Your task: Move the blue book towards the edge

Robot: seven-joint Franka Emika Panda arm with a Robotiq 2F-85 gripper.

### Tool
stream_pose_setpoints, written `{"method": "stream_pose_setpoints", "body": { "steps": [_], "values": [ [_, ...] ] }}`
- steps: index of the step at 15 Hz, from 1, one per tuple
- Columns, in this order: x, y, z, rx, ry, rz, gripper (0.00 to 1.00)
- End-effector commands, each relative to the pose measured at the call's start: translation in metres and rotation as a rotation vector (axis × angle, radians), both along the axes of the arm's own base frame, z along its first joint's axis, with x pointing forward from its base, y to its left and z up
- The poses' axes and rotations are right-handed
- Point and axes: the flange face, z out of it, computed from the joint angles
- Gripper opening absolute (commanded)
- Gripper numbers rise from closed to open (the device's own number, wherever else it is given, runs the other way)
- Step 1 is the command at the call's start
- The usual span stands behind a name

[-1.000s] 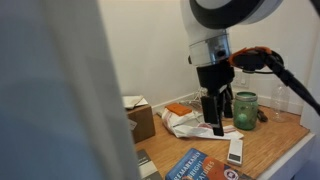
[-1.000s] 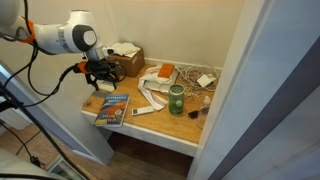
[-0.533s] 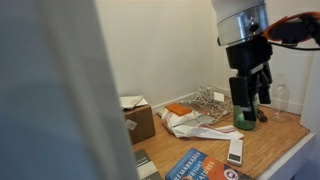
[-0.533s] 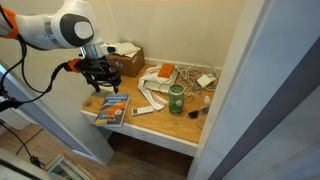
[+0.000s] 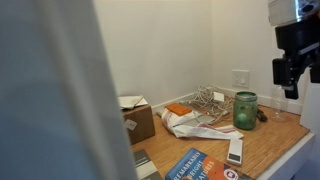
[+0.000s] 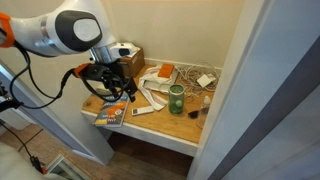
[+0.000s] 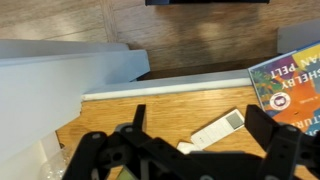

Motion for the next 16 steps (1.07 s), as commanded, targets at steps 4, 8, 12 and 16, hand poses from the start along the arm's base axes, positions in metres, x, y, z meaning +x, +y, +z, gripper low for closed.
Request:
{"method": "stream_pose_setpoints", "body": {
  "steps": [4,8,12,16],
  "values": [
    [-0.0044,-0.0191,0.0132,-0.011,-0.036,-0.035,1.0],
    [-0.0064,-0.0195,0.0208,-0.01,-0.055,-0.026,1.0],
    [-0.0067,-0.0195,0.0204,-0.01,-0.054,-0.025,1.0],
    [-0.0068,-0.0195,0.0203,-0.01,-0.054,-0.025,1.0]
  ]
}}
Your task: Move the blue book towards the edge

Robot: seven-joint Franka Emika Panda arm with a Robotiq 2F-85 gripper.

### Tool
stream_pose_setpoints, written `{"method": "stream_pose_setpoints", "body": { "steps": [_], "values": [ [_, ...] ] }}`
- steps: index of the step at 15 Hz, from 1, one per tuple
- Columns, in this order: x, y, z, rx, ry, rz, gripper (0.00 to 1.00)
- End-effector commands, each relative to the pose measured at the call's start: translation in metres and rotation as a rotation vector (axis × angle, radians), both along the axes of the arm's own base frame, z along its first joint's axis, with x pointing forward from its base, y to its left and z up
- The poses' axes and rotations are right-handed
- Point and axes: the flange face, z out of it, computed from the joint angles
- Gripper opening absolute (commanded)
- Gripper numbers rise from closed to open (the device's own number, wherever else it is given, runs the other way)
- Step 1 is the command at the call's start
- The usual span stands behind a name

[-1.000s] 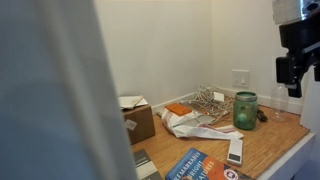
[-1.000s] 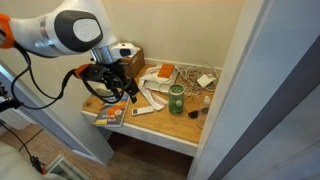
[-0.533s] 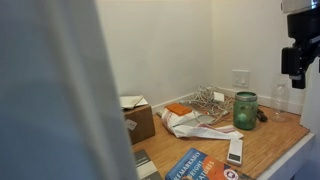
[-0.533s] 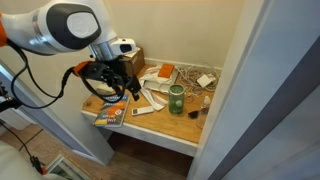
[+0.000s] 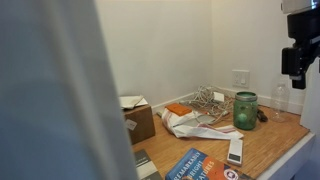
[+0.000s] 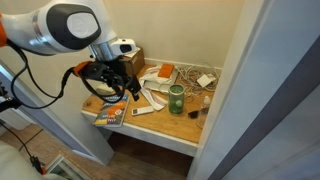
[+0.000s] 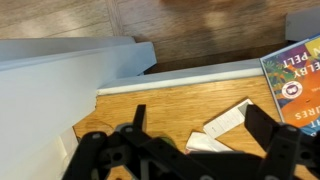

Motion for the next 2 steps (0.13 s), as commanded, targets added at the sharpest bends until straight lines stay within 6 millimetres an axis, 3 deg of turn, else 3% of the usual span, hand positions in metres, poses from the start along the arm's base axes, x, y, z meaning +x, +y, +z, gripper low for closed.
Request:
{"method": "stream_pose_setpoints", "body": {
  "steps": [1,2],
  "values": [
    [0.0001,0.0001,0.0005,0.0,0.001,0.0,1.0],
    [0.0001,0.0001,0.0004,0.0,0.001,0.0,1.0]
  ]
}}
